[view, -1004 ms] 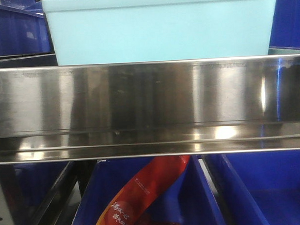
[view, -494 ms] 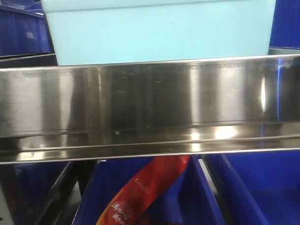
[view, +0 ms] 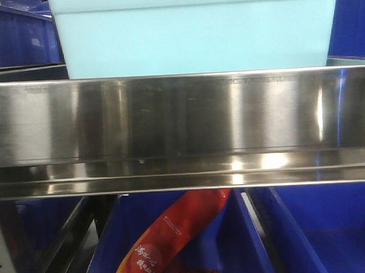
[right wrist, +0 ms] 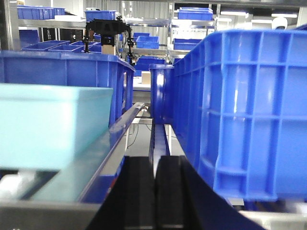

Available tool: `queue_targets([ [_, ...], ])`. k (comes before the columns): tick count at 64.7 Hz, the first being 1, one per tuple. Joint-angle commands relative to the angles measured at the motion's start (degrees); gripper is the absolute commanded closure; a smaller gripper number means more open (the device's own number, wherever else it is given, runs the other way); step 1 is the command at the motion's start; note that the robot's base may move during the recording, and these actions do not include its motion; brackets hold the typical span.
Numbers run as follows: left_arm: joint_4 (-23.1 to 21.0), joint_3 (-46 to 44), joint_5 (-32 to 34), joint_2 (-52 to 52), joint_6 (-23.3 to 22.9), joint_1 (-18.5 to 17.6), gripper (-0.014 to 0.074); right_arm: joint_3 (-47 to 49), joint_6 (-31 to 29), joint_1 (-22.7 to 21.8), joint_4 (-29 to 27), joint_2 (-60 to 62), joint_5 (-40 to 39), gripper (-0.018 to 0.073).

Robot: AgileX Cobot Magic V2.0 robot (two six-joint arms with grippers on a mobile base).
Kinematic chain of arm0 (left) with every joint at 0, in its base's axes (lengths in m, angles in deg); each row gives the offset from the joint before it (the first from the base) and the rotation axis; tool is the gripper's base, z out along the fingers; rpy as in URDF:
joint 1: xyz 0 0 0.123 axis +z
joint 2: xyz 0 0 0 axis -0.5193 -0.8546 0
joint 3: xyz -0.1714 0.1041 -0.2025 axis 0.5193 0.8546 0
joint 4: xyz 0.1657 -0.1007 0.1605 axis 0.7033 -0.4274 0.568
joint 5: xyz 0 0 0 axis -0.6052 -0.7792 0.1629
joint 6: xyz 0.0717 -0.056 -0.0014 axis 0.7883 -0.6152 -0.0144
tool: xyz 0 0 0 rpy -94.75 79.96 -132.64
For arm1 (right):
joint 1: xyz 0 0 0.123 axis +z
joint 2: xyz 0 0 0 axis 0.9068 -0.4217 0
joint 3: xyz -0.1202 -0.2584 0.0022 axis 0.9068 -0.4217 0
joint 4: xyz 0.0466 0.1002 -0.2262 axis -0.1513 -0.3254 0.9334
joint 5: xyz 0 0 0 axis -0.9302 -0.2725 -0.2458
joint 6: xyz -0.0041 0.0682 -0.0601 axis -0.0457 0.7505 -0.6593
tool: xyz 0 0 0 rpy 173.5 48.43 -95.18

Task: Fetch blue bin and place on conveyor start
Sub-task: 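Reach both grippers to the rims of the turquoise bin on the shelf, then close both grippers on opposite bin walls and lift it off the shelf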

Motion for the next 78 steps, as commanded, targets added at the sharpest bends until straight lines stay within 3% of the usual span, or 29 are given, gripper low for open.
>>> queue_targets([
  [1,0.57,-6.54,-3.39,0.17,0.11,0.28,0.0696,6.64,0.24,-0.10,-0.62,0.17,7.54,0.0721],
  [6,1.99,-12.48,-9.11,-1.39,0.11,0.28,0.0617,11.58,0.24,-0.10,-0.62,-0.23,13.10,0.0693],
  [10,2.58,-16.56,-13.75,-4.13,0.11,0.28,0.0514,15.20,0.24,-0.10,-0.62,-1.91,15.16,0.0599],
  [14,2.71,-20.40,-17.80,-7.06,0.11,0.28,0.0364,17.07,0.24,-0.10,-0.62,-3.73,15.17,0.0468],
  [18,2.71,-23.40,-19.74,-11.01,0.11,0.28,0.0219,18.30,0.24,-0.10,-0.62,-6.25,14.43,0.0276],
  [26,2.71,-26.32,-19.74,-17.46,0.22,0.28,0.0111,18.43,0.24,-0.10,-0.51,-10.35,12.24,-0.0012],
  [33,2.33,-29.25,-19.72,-22.68,2.20,-3.01,0.0118,18.87,0.24,-0.01,-0.51,-13.50,11.09,-0.0009],
  [45,2.33,-37.18,-22.97,-34.11,2.24,-20.17,0.0144,23.66,0.12,1.09,-0.51,-21.33,11.55,-0.0009],
  [52,2.33,-42.39,-23.85,-43.18,2.24,-30.76,0.0144,28.25,0.12,4.35,-0.51,-28.19,12.08,-0.0009],
  [57,2.44,-47.24,-23.98,-49.92,2.24,-35.78,0.0144,32.31,0.12,7.24,-0.51,-33.51,13.43,-0.0009],
  [65,2.24,-56.12,-26.08,-60.82,0.59,-37.60,0.0144,41.13,0.12,10.58,-0.51,-42.84,19.65,-0.0009],
  [78,2.24,-75.46,-39.62,-77.09,-7.32,-33.50,0.0144,60.96,0.12,11.08,-0.64,-58.91,35.45,-0.0009],
])
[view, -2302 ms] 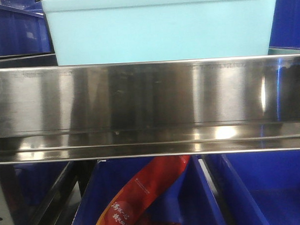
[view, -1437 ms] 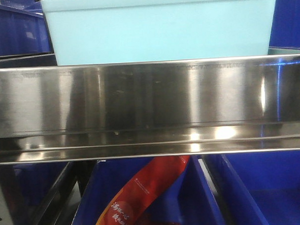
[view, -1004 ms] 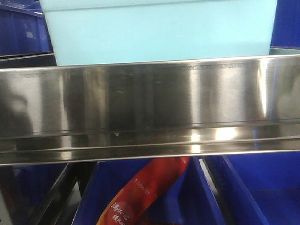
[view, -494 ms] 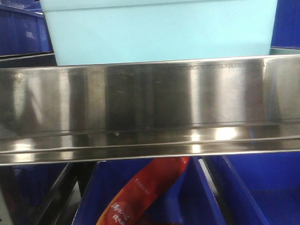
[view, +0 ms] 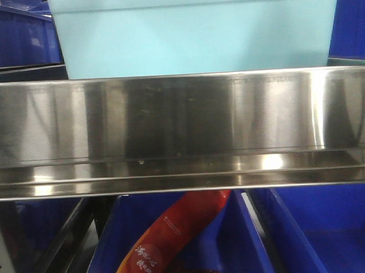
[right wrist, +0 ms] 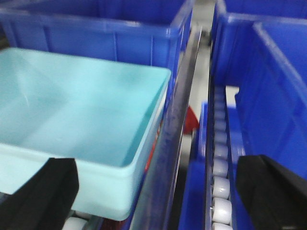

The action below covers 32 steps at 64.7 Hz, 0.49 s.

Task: Fetch blue bin and place on conveyor start
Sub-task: 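Close both grippers on opposite bin walls and lift it off the shelf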

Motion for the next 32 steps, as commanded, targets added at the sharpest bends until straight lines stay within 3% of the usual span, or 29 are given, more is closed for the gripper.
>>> queue_targets([
  [1,-0.11,-8.44,-7.02,-6.20,-3.77,2.31,0.0144,8.84,-0.07,0.23,0.07,-6.18,6.49,-0.0009],
  [18,1.19,-31.04,-29.21,-21.63,-7.76,9.05,0.0144,33.56,0.05,0.23,-0.48,-25.09,25.99,-0.0009],
  [32,2.27,-34.31,-32.19,-27.41,-8.05,12.57,0.0144,43.76,0.05,0.23,-0.70,-38.07,31.09,-0.0009],
])
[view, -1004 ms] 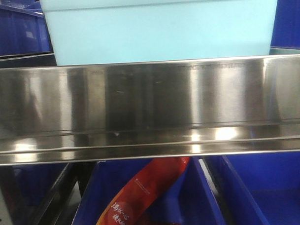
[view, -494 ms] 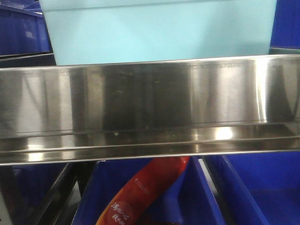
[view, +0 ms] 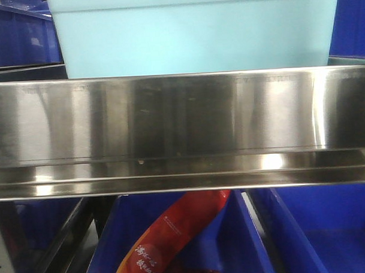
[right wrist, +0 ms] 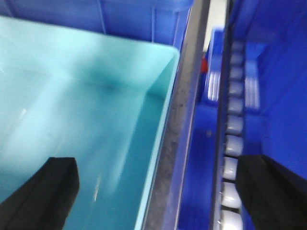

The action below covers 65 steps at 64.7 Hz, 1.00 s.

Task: Fetch blue bin and place on conveyor start
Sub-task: 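Close both grippers on opposite bin walls and lift it off the shelf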

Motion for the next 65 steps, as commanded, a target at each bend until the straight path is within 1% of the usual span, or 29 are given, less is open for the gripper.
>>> queue_targets([
  [1,0.02,-0.85,-0.76,-1.58,-0.56,0.96,0.0144,2.27,0.05,0.23,0.02,-4.07,1.38,-0.0009],
  [18,-0.19,-0.85,-0.62,-6.85,-0.59,2.60,0.0144,2.40,0.05,0.12,0.02,-12.46,0.17,-0.0006],
  [22,-0.27,-0.85,-0.79,-7.74,-0.59,2.97,0.0144,2.40,0.05,0.12,0.02,-13.52,-0.21,0.0018],
  [25,-0.27,-0.85,-0.91,-8.29,-0.59,3.08,0.0144,2.40,0.05,0.12,0.02,-14.22,-0.24,0.0062],
  [30,-0.27,-0.85,-1.56,-8.82,-0.59,3.20,0.0174,2.40,0.05,0.12,0.02,-15.07,-0.40,0.0173],
  [32,-0.27,-0.85,-1.67,-8.94,-0.70,3.20,0.0212,2.40,0.05,0.12,0.02,-15.22,-0.40,0.0250],
  [33,-0.27,-0.85,-1.67,-8.94,-0.70,3.20,0.0233,2.40,0.05,0.12,0.02,-15.37,-0.40,0.0266],
  [34,-0.27,-0.85,-1.67,-8.94,-0.70,3.20,0.0256,2.40,0.05,0.12,0.02,-15.52,-0.40,0.0301],
  [35,-0.27,-0.85,-1.76,-8.94,-0.70,3.20,0.0282,2.40,0.05,0.12,0.02,-15.49,-0.40,0.0355],
  [37,-0.27,-0.85,-1.76,-8.94,-0.70,3.20,0.0339,2.40,0.05,0.12,0.02,-15.54,-0.40,0.0428],
  [38,-0.27,-0.85,-1.76,-8.94,-0.70,3.20,0.0371,2.40,0.05,0.12,0.02,-15.63,-0.40,0.0484],
  [41,-0.27,-0.85,-1.76,-8.94,-0.70,3.20,0.0513,2.40,0.05,0.12,0.02,-15.63,-0.40,0.0591],
  [42,-0.27,-0.85,-1.76,-8.94,-0.70,3.20,0.0551,2.40,0.05,0.12,0.02,-15.63,-0.40,0.0626],
  [43,-0.27,-0.85,-1.76,-8.94,-0.70,3.20,0.0570,2.40,0.05,0.12,0.02,-15.63,-0.40,0.0660],
  [45,-0.27,-0.85,-1.76,-8.94,-0.70,3.20,0.0647,2.40,0.05,0.12,0.02,-15.63,-0.40,0.0724],
  [46,-0.27,-0.85,-1.76,-8.94,-0.70,3.20,0.0706,2.40,0.05,0.12,0.02,-15.63,-0.40,0.0725],
  [50,-0.27,-0.85,-1.76,-8.94,-0.70,3.20,0.0708,2.40,0.05,0.12,0.02,-15.63,-0.40,0.0710],
  [65,-0.14,-0.98,-2.47,-6.16,-0.70,3.20,0.0708,2.40,0.05,0.12,0.02,-12.95,0.47,0.0711],
])
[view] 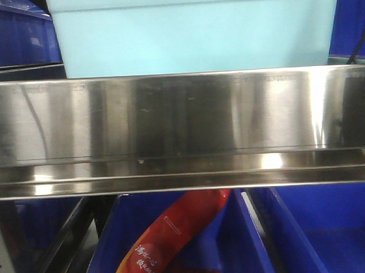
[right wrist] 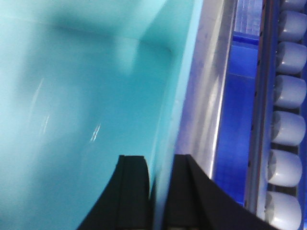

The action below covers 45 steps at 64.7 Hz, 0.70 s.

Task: Fetch blue bin and place on conveyor start
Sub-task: 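Close both grippers on opposite bin walls and lift it off the shelf, then hold the bin with both grippers and pull it back from the rack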

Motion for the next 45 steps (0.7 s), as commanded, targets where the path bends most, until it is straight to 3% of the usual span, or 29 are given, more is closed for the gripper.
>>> queue_targets([
  [1,0.05,-0.59,-0.28,3.12,0.45,0.25,0.0708,0.50,-0.84,0.03,0.56,3.20,-0.12,0.0711],
  [28,0.05,-0.86,-0.17,20.87,0.45,0.25,0.0708,0.50,-0.84,0.03,0.50,21.60,-0.46,0.0711],
  [45,-0.22,-0.86,-0.27,25.68,0.45,0.25,0.0708,0.50,-0.84,0.03,-0.09,26.54,-0.78,0.0711],
])
